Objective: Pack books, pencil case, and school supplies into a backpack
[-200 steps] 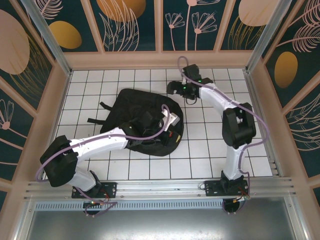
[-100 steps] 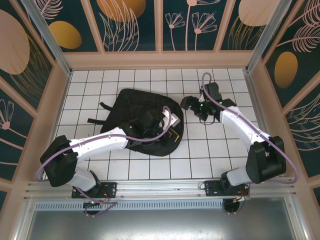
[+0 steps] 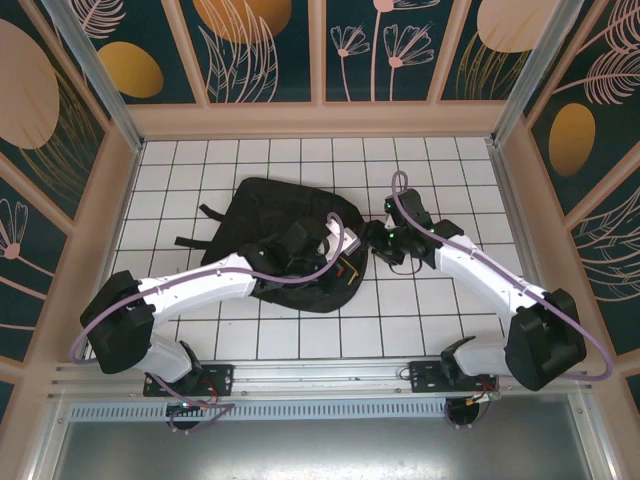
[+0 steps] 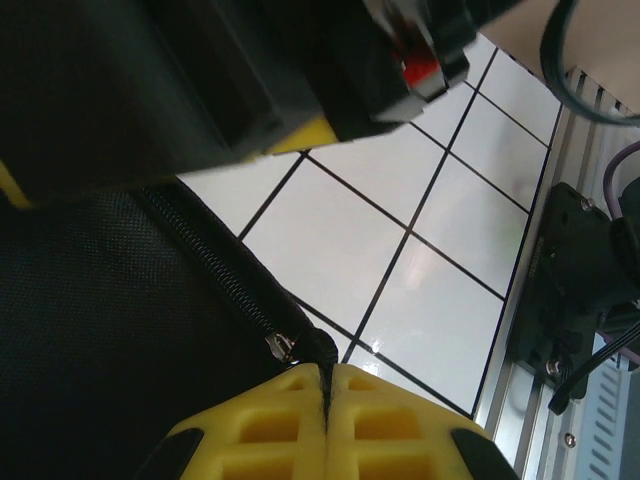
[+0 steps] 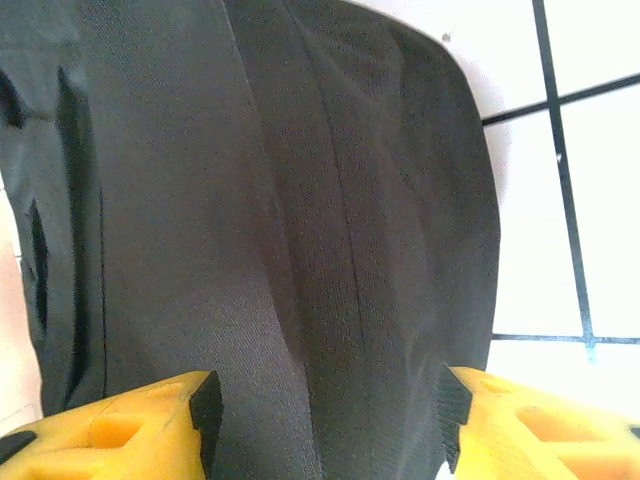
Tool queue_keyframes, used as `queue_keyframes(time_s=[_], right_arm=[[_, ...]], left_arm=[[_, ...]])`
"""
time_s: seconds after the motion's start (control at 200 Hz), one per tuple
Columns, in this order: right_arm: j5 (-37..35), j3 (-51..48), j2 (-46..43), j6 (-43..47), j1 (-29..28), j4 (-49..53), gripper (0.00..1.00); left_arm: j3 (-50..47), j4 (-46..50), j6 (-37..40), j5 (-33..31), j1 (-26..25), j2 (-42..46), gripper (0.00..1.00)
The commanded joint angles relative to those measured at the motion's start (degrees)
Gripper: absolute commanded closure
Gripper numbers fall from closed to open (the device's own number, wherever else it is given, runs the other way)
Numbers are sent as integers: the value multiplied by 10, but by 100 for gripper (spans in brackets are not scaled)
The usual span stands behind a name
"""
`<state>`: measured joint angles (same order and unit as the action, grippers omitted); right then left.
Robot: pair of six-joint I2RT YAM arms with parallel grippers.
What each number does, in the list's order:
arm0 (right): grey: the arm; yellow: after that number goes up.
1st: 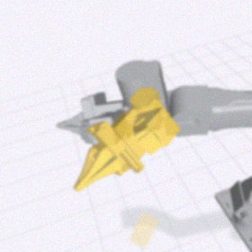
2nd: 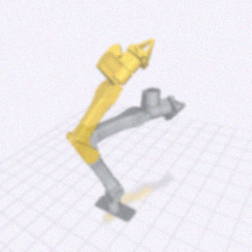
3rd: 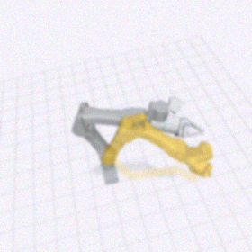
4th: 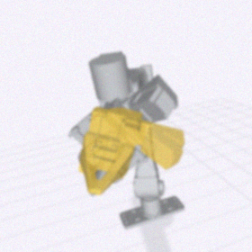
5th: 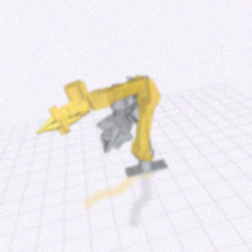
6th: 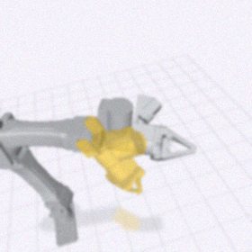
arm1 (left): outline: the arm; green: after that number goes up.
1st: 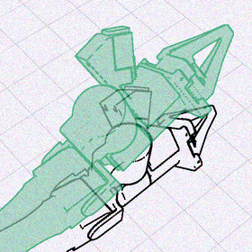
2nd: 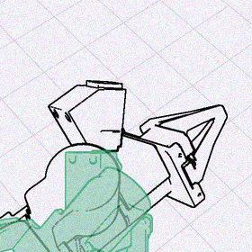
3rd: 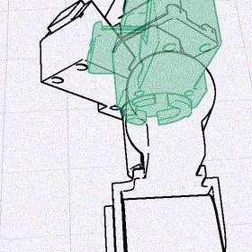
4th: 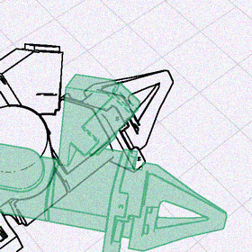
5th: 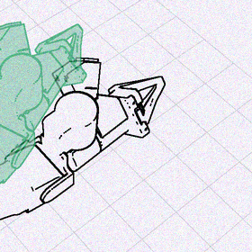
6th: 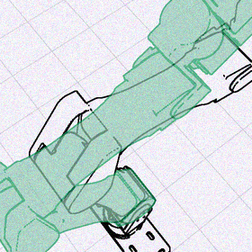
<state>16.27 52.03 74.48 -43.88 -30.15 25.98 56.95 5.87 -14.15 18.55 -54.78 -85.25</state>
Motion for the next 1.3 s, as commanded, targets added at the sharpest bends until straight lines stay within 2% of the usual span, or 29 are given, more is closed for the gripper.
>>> queue_keyframes(time_s=[0.0, 0.215, 0.385, 0.445, 0.495, 0.816, 0.836, 0.961, 1.296], right_arm=[[-11, -18, -27, -5, -9, -1, 43], [-9, -34, -33, -7, -23, -14, 59], [-32, -25, -27, 6, -25, 3, 88], [-42, -19, -23, 14, -24, 11, 97], [-52, -12, -17, 22, -23, 19, 100], [-77, 27, 8, 74, -15, 53, 100], [-78, 28, 9, 78, 1, 54, 100], [-82, 34, 13, 94, 17, 63, 100], [-83, 28, 14, 122, 54, 61, 100]], left_arm=[[23, -6, 11, -7, -4, -4, 100], [24, -5, 9, -6, -4, -4, 100], [22, 5, 10, -10, -4, 5, 100], [19, 10, 11, -13, -4, 10, 100], [13, 14, 11, -15, -3, 15, 100], [-53, 38, 1, -28, -4, 74, 100], [-56, 40, 1, -29, -4, 79, 100], [-75, 52, -2, -40, -4, 104, 100], [-100, 65, -25, -106, -1, 123, 100]])
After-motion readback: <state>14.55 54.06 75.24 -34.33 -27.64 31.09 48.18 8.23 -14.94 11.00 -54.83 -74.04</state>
